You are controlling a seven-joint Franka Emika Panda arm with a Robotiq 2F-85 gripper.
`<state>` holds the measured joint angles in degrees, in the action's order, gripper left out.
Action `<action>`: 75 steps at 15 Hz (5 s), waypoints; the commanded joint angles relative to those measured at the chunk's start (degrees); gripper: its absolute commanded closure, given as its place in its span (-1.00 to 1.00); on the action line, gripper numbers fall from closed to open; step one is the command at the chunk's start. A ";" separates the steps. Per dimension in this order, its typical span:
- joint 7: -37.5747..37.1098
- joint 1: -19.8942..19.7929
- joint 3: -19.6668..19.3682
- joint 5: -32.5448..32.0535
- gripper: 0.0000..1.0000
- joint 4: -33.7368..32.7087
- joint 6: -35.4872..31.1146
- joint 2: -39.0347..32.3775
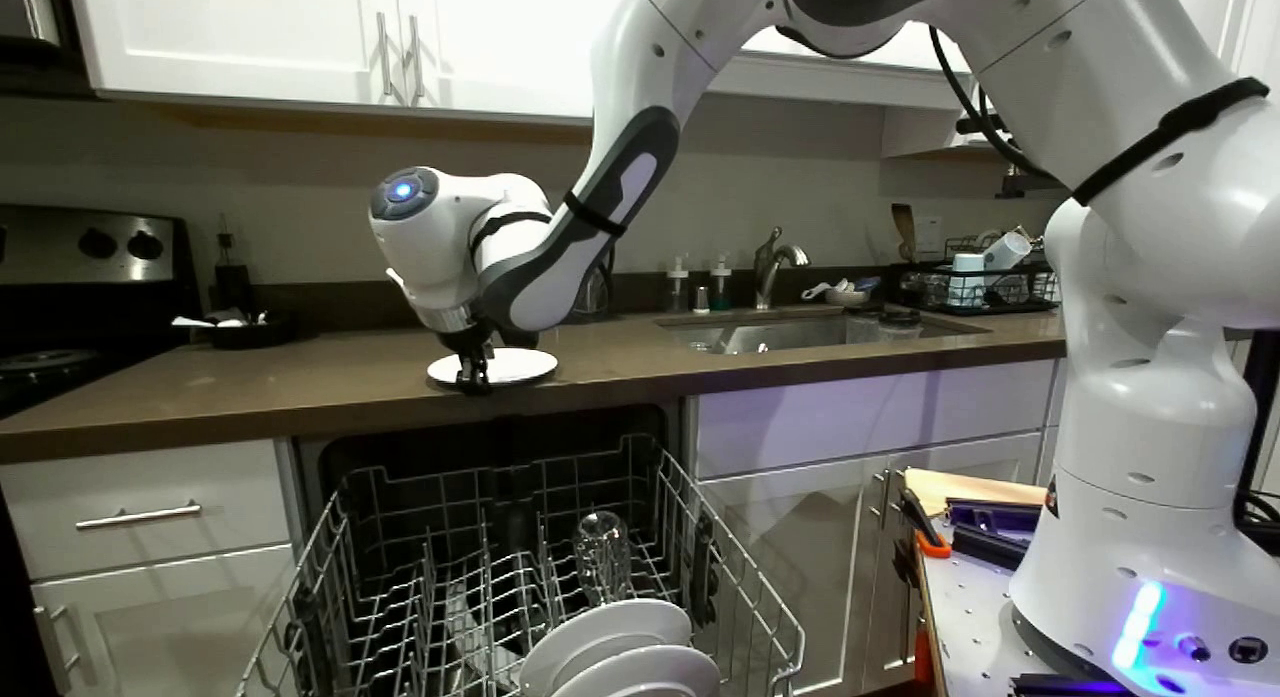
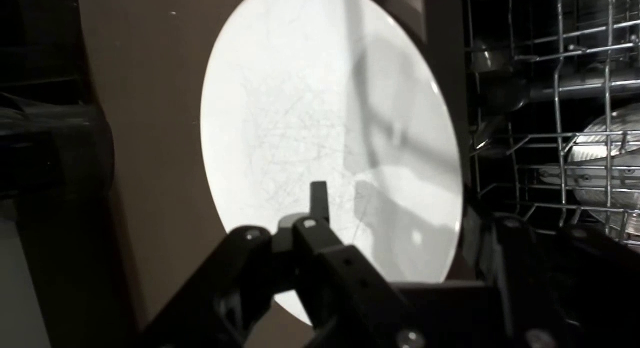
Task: Remove the plate from the countertop and put it in the middle of the two plates in the dishwasher
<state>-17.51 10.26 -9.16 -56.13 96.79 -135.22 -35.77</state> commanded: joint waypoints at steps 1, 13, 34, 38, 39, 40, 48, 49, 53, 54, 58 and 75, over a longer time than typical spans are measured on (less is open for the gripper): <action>-1.70 -1.20 1.02 -2.28 -0.51 -0.23 -1.00 -0.38; -1.07 -1.68 2.33 -1.64 0.85 0.69 -1.28 -0.44; -22.45 1.30 2.03 -20.57 0.90 6.49 1.78 5.38; -30.91 1.32 3.66 -27.78 0.91 9.21 5.51 7.70; -32.60 1.13 4.31 -29.05 0.91 10.05 6.51 8.27; -34.00 1.04 5.02 -30.02 0.91 10.93 7.82 8.89; -38.60 0.83 10.85 -30.84 0.91 18.92 16.39 15.25; -38.54 0.87 11.56 -30.55 0.91 19.94 17.19 16.13; -37.57 1.04 14.31 -29.32 0.91 24.34 20.14 20.03; -37.23 1.05 14.95 -28.93 0.90 25.31 20.79 20.92; -34.50 0.80 17.29 -26.31 0.91 30.21 20.60 25.56; -4.52 0.76 18.85 -1.18 0.91 40.50 8.15 41.85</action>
<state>-29.47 11.37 9.51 -62.13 135.54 -126.17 2.11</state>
